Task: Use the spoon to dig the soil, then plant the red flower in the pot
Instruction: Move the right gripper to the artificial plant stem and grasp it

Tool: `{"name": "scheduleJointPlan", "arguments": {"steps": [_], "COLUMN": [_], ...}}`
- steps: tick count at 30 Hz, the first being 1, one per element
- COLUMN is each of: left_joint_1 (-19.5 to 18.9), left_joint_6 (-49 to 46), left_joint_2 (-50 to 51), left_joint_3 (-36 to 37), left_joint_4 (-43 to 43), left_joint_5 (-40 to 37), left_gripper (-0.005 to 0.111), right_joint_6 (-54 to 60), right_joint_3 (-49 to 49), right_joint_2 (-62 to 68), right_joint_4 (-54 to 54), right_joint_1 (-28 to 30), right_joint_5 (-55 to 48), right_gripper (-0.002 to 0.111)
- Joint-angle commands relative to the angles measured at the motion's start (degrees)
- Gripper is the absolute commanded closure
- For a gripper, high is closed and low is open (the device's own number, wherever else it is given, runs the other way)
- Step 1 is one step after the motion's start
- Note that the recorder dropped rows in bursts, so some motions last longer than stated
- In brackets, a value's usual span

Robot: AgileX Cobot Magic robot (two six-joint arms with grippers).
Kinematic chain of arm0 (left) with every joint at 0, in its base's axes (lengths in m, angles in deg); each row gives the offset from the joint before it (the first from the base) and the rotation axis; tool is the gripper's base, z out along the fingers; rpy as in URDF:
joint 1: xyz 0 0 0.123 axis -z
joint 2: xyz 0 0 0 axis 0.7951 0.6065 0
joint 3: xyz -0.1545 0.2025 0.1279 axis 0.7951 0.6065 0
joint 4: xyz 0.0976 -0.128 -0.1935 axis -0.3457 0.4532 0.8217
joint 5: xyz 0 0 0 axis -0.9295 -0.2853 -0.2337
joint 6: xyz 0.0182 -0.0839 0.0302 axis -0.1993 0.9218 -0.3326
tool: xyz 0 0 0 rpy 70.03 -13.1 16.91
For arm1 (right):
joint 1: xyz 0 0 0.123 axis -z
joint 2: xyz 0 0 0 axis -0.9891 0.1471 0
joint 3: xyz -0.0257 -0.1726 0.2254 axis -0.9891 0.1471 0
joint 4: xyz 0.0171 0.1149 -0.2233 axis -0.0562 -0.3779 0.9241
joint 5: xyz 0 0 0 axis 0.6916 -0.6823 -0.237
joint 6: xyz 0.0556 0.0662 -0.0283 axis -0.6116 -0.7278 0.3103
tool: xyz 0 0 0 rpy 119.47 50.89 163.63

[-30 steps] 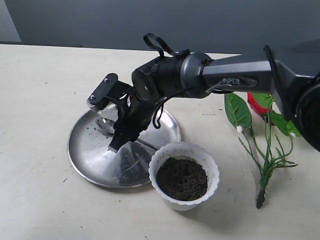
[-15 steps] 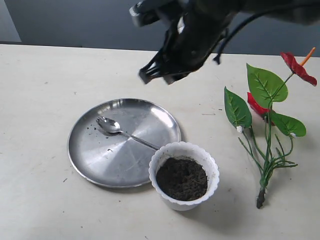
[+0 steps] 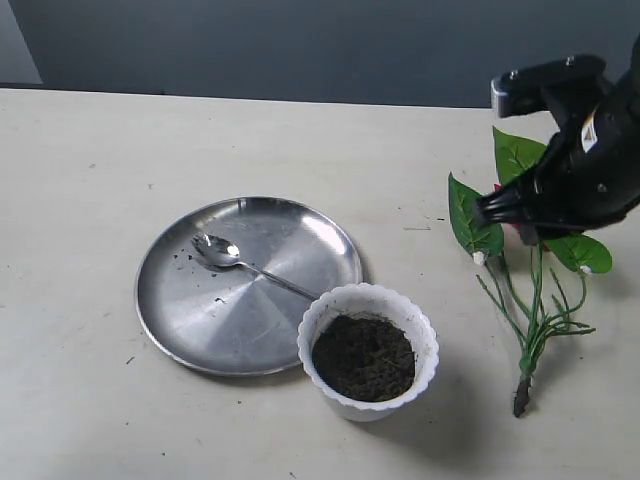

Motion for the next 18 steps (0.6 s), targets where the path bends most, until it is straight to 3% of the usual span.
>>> {"name": "scheduleJointPlan", "arguments": {"steps": [1,3,9,18], "left_joint_1": [0.31,0.31,0.31,0.31], "left_joint_6": [0.25,0.25,0.25,0.25], "left_joint_2": [-0.07,-0.07,-0.07,-0.07], "left_joint_3": [-0.13,-0.13,-0.13,-0.13], "left_joint_4": [0.09,0.09,0.09,0.09], "left_joint_5": [0.79,0.79,0.79,0.79], "left_gripper": [0.106,0.106,0.106,0.106], "right_joint_6": [-5.43,-8.6,-18.37,-23.25], "right_joint_3": [4.33,4.46,4.46,4.46], "right_joint_2": [0.46,1.72,6.81,16.33], "right_joint_4": [3.44,7.47,19.01,21.21], "right_joint_1": [1.56,1.92,1.92,1.92], "right_joint_5": [6.4,7.09,12.11,16.79], "right_gripper": [0.059,0.051,0.053,0.053]}}
